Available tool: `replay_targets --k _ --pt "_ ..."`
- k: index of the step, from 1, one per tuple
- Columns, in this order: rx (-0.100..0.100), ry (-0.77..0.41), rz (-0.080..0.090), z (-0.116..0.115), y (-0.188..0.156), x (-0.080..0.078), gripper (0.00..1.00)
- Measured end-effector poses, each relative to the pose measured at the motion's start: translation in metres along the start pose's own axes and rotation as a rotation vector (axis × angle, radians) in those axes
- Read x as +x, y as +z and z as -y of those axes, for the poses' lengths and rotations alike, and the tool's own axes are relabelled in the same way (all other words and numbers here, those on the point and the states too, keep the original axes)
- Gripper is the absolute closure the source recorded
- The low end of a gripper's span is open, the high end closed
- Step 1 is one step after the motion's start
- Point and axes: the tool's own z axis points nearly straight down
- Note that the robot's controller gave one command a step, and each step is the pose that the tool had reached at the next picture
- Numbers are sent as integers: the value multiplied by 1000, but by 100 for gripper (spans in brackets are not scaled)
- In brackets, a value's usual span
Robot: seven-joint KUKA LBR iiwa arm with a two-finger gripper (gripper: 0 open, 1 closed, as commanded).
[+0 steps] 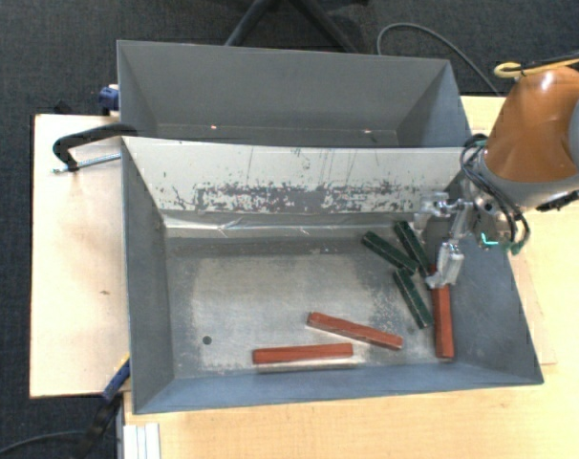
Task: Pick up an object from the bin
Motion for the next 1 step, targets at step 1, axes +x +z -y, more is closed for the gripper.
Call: replay_targets --k 1 --pt "-3 109 -1 -69 67 48 0"
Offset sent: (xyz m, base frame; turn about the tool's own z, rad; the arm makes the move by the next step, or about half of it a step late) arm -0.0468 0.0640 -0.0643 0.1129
